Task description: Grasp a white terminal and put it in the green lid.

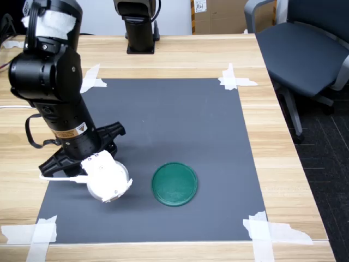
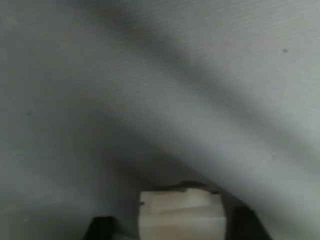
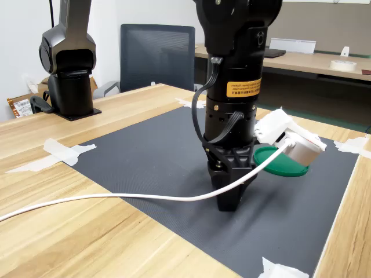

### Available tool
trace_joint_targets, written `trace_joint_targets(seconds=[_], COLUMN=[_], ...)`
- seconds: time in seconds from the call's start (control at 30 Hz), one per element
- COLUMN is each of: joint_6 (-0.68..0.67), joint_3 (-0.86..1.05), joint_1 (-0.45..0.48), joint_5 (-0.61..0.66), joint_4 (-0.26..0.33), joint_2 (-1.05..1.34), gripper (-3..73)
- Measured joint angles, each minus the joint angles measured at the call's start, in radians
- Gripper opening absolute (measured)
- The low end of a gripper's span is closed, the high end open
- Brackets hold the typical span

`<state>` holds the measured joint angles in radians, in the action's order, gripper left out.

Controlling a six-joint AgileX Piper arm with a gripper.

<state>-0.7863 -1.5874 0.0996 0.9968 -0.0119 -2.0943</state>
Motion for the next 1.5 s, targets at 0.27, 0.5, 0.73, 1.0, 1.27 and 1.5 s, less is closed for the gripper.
trace_joint_targets(seconds=[0.27, 0.5, 0.73, 1.0, 1.27, 1.5], joint_6=[0.027, 0.033, 0.033, 0.032, 0.036, 0.051], joint_3=[0.000, 0.000, 0.000, 0.000, 0.000, 0.000], joint_1=[-0.002, -0.002, -0.020, -0.142, -0.265, -0.309], joint_5=[0.000, -0.026, -0.013, 0.075, 0.092, 0.019], joint_4=[-0.002, -0.007, 0.000, 0.012, 0.012, 0.034], joint_2=[0.000, 0.017, 0.120, 0.174, 0.174, 0.159], gripper=[25.7, 25.6, 25.6, 25.6, 25.6, 25.6])
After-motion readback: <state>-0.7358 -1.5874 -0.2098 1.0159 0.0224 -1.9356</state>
